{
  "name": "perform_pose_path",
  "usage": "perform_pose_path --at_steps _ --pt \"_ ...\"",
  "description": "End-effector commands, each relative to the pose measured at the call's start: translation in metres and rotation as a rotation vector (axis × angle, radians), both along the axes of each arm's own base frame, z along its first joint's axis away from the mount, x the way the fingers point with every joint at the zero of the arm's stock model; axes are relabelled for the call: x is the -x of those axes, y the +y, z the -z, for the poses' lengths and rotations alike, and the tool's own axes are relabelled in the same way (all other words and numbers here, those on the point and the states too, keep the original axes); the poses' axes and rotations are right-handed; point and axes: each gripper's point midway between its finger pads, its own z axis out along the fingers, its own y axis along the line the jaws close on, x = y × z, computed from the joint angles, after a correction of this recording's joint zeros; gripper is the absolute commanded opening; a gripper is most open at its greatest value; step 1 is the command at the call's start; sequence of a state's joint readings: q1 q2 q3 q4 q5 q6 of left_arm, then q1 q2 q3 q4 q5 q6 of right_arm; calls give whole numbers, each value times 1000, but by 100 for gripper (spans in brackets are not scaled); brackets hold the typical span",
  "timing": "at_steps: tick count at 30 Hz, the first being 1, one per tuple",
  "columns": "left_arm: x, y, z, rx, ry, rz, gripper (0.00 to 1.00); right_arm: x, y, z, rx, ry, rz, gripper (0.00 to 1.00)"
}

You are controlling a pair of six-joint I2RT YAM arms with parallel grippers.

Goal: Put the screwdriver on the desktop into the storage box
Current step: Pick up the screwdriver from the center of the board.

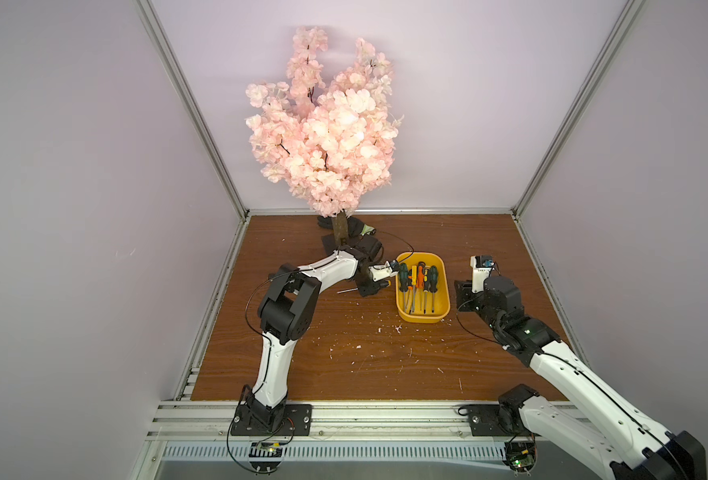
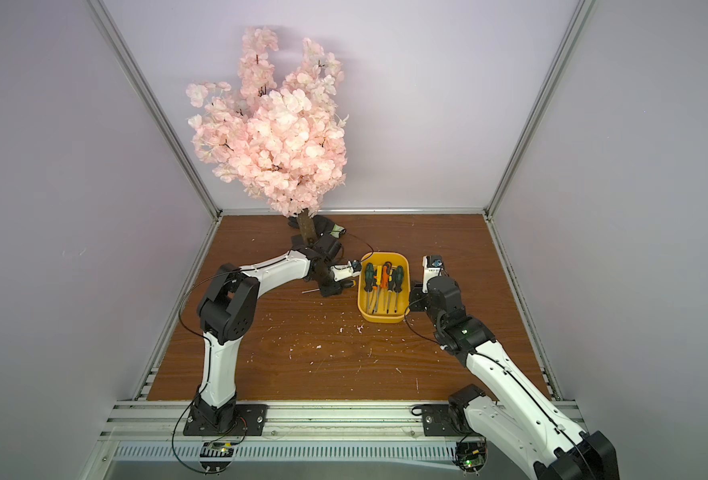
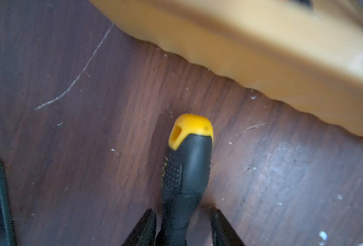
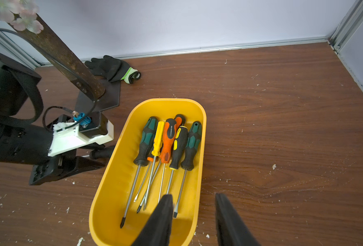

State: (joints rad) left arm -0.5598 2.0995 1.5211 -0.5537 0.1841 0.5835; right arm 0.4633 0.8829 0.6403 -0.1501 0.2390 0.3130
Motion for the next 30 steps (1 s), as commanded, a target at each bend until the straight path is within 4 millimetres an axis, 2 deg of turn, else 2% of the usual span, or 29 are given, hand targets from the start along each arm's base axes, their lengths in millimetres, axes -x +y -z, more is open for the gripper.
perform_pose_path --at_steps 1,10,15,26,30 --pt "11 2 4 20 77 -33 42 -7 0 -13 -16 -43 15 39" --pt "20 4 14 25 148 -143 23 -9 1 -13 -25 -50 18 39" --pt "19 6 3 46 148 -218 20 -11 3 -13 -30 -53 13 39" --pt "10 -7 -80 248 101 -366 18 -11 3 -15 -42 -65 15 39" --pt "6 -26 -122 402 115 -410 18 -12 3 -14 -43 -67 16 39"
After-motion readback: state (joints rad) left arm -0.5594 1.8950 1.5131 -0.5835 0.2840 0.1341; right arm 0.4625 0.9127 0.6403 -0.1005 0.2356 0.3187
